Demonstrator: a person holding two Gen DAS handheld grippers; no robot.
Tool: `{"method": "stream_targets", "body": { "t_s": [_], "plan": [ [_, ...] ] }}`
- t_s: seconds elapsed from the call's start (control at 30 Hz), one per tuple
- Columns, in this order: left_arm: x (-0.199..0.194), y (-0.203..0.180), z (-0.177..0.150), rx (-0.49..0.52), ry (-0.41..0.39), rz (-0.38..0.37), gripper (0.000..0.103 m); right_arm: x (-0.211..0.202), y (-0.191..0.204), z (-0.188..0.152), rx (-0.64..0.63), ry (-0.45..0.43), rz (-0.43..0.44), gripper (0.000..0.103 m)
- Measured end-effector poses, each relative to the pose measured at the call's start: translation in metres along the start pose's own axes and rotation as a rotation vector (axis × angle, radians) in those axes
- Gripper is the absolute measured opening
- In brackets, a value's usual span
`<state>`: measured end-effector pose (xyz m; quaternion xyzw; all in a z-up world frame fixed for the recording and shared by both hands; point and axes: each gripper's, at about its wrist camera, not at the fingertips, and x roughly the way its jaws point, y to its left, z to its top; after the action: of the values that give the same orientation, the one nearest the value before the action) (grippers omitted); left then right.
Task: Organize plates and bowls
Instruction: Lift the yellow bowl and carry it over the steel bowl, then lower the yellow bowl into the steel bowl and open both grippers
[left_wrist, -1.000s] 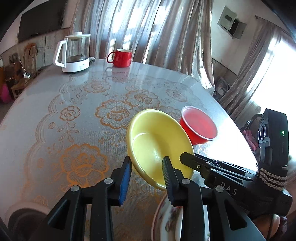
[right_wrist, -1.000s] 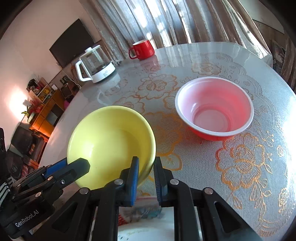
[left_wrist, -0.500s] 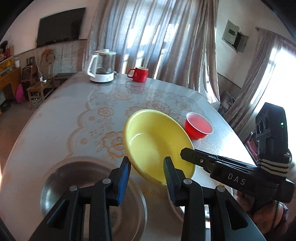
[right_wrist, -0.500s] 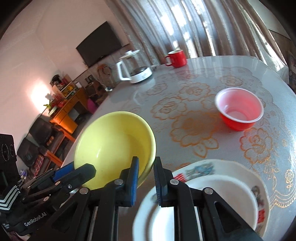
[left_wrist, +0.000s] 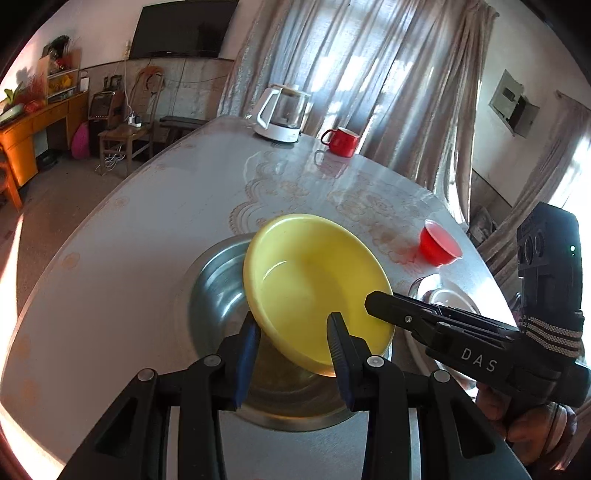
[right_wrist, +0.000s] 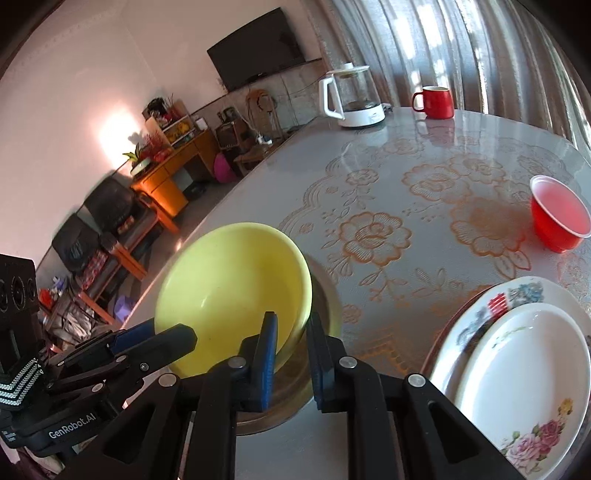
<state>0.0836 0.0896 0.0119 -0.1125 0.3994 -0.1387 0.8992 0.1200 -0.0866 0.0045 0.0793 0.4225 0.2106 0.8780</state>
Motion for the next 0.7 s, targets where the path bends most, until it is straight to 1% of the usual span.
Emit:
{"method": "stream_targets", "body": {
  "t_s": [0.1, 0.27, 0.43, 0.47, 0.5, 0.7],
  "plan": [
    [0.002, 0.003, -0.006, 0.007, 0.005, 0.014, 0.036, 0.008, 0.004, -0.007, -0.006, 0.028, -0.016, 0.015],
    [0.009, 0.007, -0.008, 0.006, 0.013, 0.031, 0.036, 0.016, 0.010, -0.013, -0.023, 0.051, -0.044, 0.015],
    [0.018, 0.008, -0.008, 0.004, 0.036, 0.062, 0.038, 0.022, 0.018, -0.015, -0.064, 0.052, -0.107, 0.015],
    [0.018, 0.009, -0.008, 0.004, 0.036, 0.068, 0.040, 0.024, 0.019, -0.015, -0.072, 0.055, -0.120, 0.015],
    [0.018, 0.009, -0.008, 0.007, 0.036, 0.077, 0.042, 0.024, 0.020, -0.016, -0.075, 0.057, -0.123, 0.016],
    [0.016, 0.006, -0.011, 0.035, 0.026, 0.094, 0.042, 0.029, 0.021, -0.016, -0.091, 0.062, -0.132, 0.016]
  ]
}}
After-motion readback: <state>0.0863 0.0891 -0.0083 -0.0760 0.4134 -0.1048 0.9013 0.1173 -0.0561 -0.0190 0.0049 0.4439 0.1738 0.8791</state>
